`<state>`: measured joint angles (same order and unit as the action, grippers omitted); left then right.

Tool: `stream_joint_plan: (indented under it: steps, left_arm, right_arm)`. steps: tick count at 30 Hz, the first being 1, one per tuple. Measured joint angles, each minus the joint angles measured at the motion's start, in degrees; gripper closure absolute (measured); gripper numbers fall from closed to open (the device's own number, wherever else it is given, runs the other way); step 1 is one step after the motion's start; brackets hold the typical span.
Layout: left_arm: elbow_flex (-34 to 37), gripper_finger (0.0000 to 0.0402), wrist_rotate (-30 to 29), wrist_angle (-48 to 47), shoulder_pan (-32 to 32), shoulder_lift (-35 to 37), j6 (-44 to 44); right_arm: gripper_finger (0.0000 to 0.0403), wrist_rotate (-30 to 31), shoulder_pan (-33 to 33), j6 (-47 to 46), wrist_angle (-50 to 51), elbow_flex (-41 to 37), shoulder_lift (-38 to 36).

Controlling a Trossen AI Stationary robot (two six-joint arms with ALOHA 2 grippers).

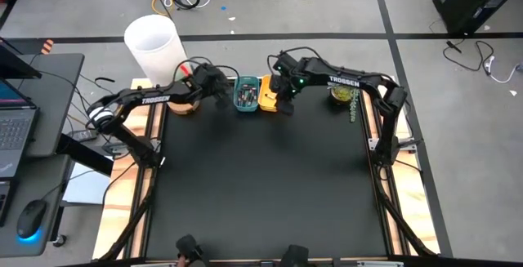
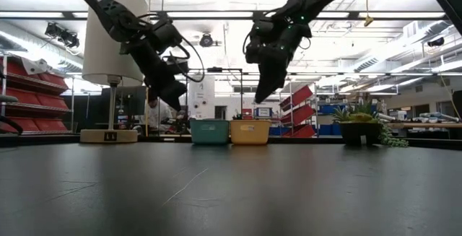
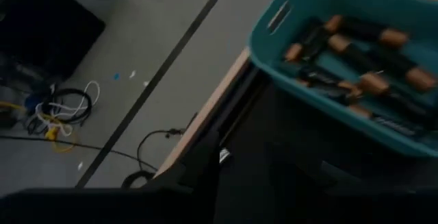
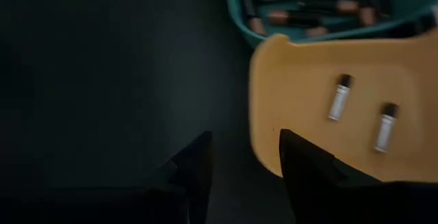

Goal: Sort batteries
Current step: Put the silver black battery into the yellow bin

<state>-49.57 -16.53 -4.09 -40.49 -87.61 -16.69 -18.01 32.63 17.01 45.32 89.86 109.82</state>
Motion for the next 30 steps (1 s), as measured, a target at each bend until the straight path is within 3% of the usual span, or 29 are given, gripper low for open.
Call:
stream_joint_plan:
  steps: [8,17,21,30]
  left_arm:
    - [-5.07,0.0271,-2.90,-6.29,-1.90,-7.14,-1.12]
    - [-15.59,0.0271,-6.50,-13.94,-1.88,-17.10,2.32]
    - [-18.35,0.0271,-9.39,-14.70,-1.88,-19.56,2.04]
    - [-21.63,0.0270,-9.17,-22.39,-2.32,-21.47,1.18]
  right_arm:
    - [0.0250,-5.51,-1.74,1.18,0.04,0.00,0.00]
    - [0.0250,-5.83,-2.13,3.60,2.95,-0.58,0.00]
    - [0.0250,-5.87,-1.71,4.16,2.94,-2.19,0.00]
    - [0.0250,-6.82,1.00,4.66,1.36,-6.89,0.00]
